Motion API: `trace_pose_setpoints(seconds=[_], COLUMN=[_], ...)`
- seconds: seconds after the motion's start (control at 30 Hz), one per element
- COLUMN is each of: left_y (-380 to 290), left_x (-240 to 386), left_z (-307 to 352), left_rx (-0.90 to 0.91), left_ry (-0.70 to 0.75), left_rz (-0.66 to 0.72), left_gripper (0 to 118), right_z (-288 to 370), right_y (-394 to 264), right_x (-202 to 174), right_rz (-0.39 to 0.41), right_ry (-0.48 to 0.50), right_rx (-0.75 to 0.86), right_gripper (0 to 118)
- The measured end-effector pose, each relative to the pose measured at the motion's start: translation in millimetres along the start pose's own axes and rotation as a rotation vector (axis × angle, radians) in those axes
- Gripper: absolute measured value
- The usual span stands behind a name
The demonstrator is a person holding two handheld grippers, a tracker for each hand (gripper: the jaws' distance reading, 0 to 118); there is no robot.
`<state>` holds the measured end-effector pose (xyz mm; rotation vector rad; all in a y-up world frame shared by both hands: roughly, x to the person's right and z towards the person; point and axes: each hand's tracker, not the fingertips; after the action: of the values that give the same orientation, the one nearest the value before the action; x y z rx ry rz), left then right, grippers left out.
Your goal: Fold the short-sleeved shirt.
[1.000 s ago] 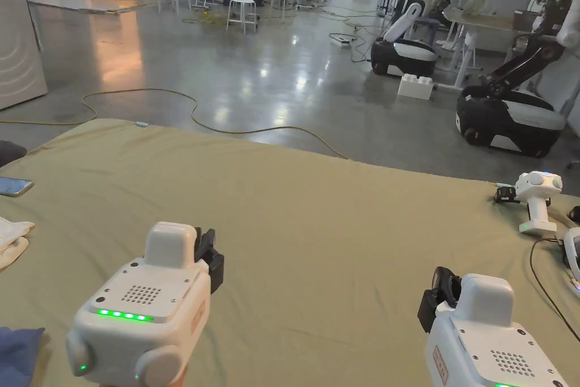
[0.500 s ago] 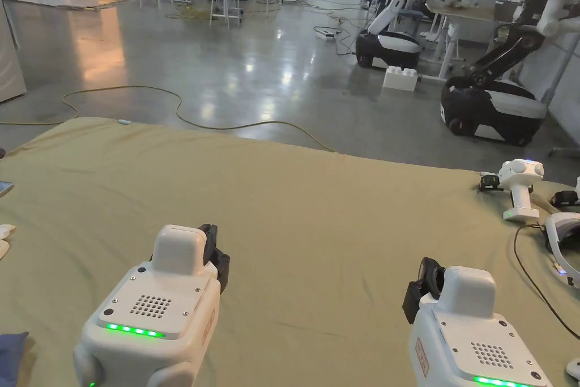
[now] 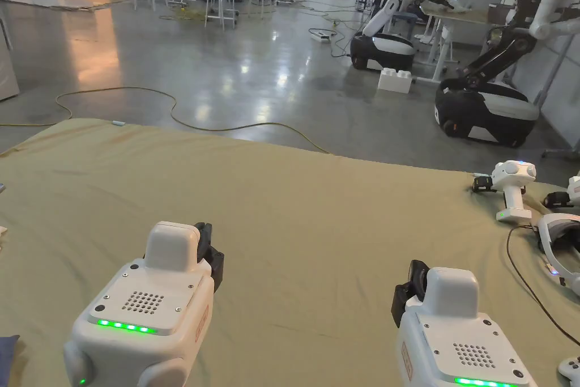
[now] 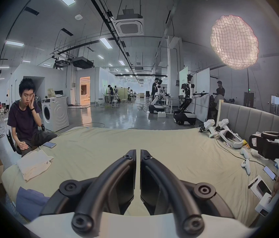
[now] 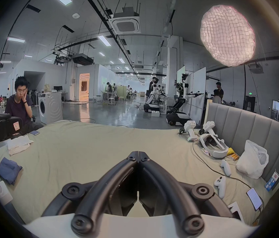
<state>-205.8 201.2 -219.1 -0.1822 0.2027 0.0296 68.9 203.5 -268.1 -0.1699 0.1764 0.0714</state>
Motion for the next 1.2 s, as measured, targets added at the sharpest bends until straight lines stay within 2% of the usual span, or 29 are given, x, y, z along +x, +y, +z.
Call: trace_pose_setpoints(seconds=[0.07,0.17,0.2,0.23,0.3,0.4,0.47,0.53,0.6,0.8,0.9,1.03,1.07,1.13,1.2], left_y=[-1.1,-3.5,-3.7,-3.7,-3.6,-0.5,1.0,1.6,2.9,-0.4,-1.5,-4.5,-3.1,-1.6,-1.2], left_x=[1.7,6.3,7.1,6.7,5.6,2.3,1.8,1.1,-1.8,-4.6,-9.2,-11.9,-12.3,-14.7,-16.7], left_z=[0.0,-1.6,-2.5,-2.8,-1.9,-3.2,-2.8,-2.7,1.2,-1.7,-1.4,-3.5,-4.6,-5.3,-4.2], left_rx=[-0.006,-0.026,-0.029,-0.029,-0.027,-0.019,-0.014,0.01,0.035,0.076,0.083,0.107,0.1,0.088,0.083], left_ry=[0.005,0.032,0.038,0.034,0.025,0.008,0.018,0.051,0.024,0.07,0.038,0.027,0.033,0.016,0.0], left_rz=[-0.015,-0.062,-0.068,-0.067,-0.063,-0.029,-0.024,-0.023,0.004,0.015,0.029,0.009,0.006,0.021,0.038], left_gripper=[7,19,30,40,68,71,80,83,86,86,86,86,86,86,86], right_z=[0.2,-1.6,-2.4,-3.0,-3.1,-4.6,-5.1,-5.5,-4.7,-3.4,-6.1,-11.9,-13.5,-14.2,-13.4], right_y=[0.0,1.2,1.6,1.9,2.3,2.5,2.1,2.8,2.6,6.9,9.8,10.5,10.0,9.5,9.4], right_x=[-1.5,-2.8,-1.9,-1.0,-0.7,-0.7,0.1,4.1,8.1,11.1,11.6,1.4,0.9,1.9,5.5], right_rz=[0.009,0.027,0.023,0.018,0.01,0.02,0.014,-0.009,-0.039,-0.035,-0.045,0.076,0.088,0.064,-0.005], right_ry=[-0.013,-0.018,-0.004,0.006,0.009,-0.023,-0.044,-0.05,-0.025,-0.032,-0.023,-0.153,-0.156,-0.141,-0.114], right_rx=[0.005,-0.002,-0.005,-0.007,-0.009,-0.01,-0.003,-0.01,-0.002,0.02,0.005,0.027,0.041,0.04,0.042], right_gripper=[5,45,63,71,73,89,103,108,112,112,112,112,112,112,112])
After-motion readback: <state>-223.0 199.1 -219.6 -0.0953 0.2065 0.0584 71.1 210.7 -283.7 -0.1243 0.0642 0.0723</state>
